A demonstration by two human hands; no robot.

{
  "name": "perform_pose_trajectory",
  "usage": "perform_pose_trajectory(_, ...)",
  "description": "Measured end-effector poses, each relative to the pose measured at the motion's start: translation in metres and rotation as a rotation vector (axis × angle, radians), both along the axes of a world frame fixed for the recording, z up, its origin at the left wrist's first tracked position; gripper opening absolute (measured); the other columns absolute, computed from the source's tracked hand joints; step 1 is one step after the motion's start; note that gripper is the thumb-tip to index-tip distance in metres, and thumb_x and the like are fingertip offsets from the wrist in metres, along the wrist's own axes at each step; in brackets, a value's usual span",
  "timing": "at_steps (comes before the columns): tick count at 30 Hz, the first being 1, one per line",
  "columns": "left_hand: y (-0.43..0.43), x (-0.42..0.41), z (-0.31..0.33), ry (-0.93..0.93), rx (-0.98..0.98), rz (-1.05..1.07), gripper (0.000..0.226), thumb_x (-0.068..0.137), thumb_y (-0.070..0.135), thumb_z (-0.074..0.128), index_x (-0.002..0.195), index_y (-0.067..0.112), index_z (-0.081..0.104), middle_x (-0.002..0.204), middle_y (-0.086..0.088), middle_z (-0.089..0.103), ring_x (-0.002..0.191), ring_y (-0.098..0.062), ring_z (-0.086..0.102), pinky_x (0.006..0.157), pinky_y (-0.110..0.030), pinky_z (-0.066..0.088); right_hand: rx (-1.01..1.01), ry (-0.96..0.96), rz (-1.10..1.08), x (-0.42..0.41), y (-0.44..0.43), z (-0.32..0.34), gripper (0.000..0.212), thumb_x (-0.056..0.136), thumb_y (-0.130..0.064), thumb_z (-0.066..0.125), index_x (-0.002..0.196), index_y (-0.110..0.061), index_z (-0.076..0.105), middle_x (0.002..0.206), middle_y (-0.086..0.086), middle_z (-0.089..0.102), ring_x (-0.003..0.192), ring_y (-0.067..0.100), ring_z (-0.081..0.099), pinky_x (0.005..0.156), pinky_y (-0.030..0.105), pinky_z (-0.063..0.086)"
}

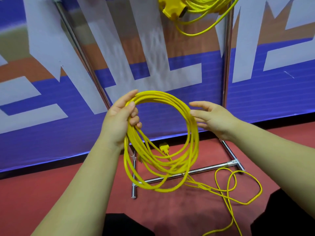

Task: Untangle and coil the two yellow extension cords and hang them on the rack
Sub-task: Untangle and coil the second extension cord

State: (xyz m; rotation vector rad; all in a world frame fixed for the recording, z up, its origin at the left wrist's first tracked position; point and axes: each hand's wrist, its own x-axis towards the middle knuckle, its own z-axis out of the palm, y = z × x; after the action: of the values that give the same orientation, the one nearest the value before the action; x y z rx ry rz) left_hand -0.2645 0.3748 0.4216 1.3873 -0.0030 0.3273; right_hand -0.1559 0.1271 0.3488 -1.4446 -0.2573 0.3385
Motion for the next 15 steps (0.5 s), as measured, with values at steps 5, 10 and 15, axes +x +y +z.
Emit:
perform_pose_trajectory(5,0.028,0.006,0.009,-0.069,-0.21,0.247,0.027,0.106,0.009,0.039,0.12,0.021,0.059,0.063,0.003,0.038,0.046,-0.006,0.038,0.05,-0.025,0.045,-0.443,0.131,0.029,0.0,0.013,-0.064,0.031,0.084,-0.005,0.066,0.113,-0.011,0.059,0.083,0.008,0.062,0.069,0.019,0.056,0.056,0.026,0.037)
perform_pose_trajectory(10,0.055,0.006,0.011,-0.104,-0.385,0.381,0.028,0.106,0.009,0.035,0.121,0.02,0.056,0.059,0.004,0.04,0.045,-0.005,0.039,0.05,-0.024,0.045,-0.743,-0.035,0.367,-0.03,0.051,-0.112,0.057,0.081,-0.015,0.076,0.126,-0.018,0.042,0.132,0.002,0.055,0.094,0.016,0.057,0.08,0.029,0.047)
perform_pose_trajectory(15,0.068,-0.001,0.011,-0.143,-0.455,0.354,0.025,0.106,0.01,0.036,0.123,0.017,0.054,0.058,0.004,0.038,0.045,-0.005,0.038,0.047,-0.022,0.044,-0.631,0.001,0.453,-0.045,0.101,-0.14,0.069,0.085,-0.022,0.078,0.133,-0.018,0.029,0.156,0.008,0.036,0.117,0.017,0.049,0.096,0.029,0.043)
